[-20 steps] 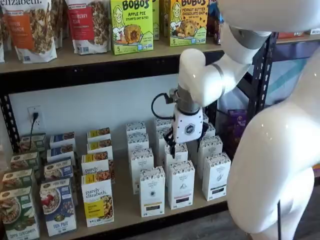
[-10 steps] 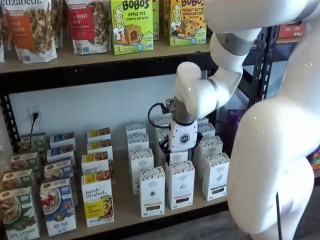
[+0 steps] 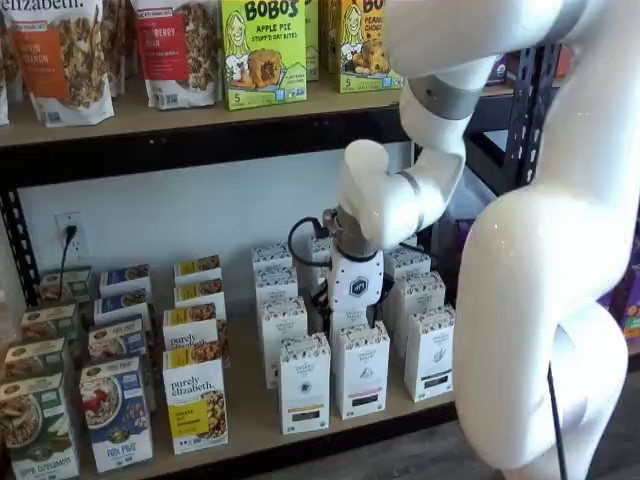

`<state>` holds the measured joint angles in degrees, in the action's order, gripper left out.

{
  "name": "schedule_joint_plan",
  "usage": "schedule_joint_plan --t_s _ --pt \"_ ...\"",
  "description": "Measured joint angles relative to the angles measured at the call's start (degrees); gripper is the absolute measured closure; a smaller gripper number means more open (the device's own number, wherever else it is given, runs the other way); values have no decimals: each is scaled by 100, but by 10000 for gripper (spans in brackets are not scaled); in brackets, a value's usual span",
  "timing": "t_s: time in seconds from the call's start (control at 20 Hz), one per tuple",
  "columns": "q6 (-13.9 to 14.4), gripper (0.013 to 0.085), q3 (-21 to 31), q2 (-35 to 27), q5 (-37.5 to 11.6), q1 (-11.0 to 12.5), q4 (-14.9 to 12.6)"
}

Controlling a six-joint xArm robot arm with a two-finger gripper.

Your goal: Pick up the white box with a yellow strip in the middle, on the bottom shelf, the fourth box from the left

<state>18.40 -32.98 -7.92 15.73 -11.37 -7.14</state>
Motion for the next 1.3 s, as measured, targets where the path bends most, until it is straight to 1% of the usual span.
schedule_joint_plan --t_s 0.15,0.3,0.45,0.6,0.7,0.85,1.2,1.3 --pt "129 130 -248 -337 -48 4 -136" --pt "146 130 -470 -648 -125 -7 -141" --pt "113 130 -669 -939 -212 -26 -87" --pt "155 130 -940 -1307 -275 -31 -123" --pt "128 130 -1038 -1438 -302 -34 -91" --pt "206 130 -1229 -1659 -338 -30 -176" --pt "161 130 -1656 -2039 -350 -75 -86" --pt "121 130 -1790 -2147 -344 -96 -25"
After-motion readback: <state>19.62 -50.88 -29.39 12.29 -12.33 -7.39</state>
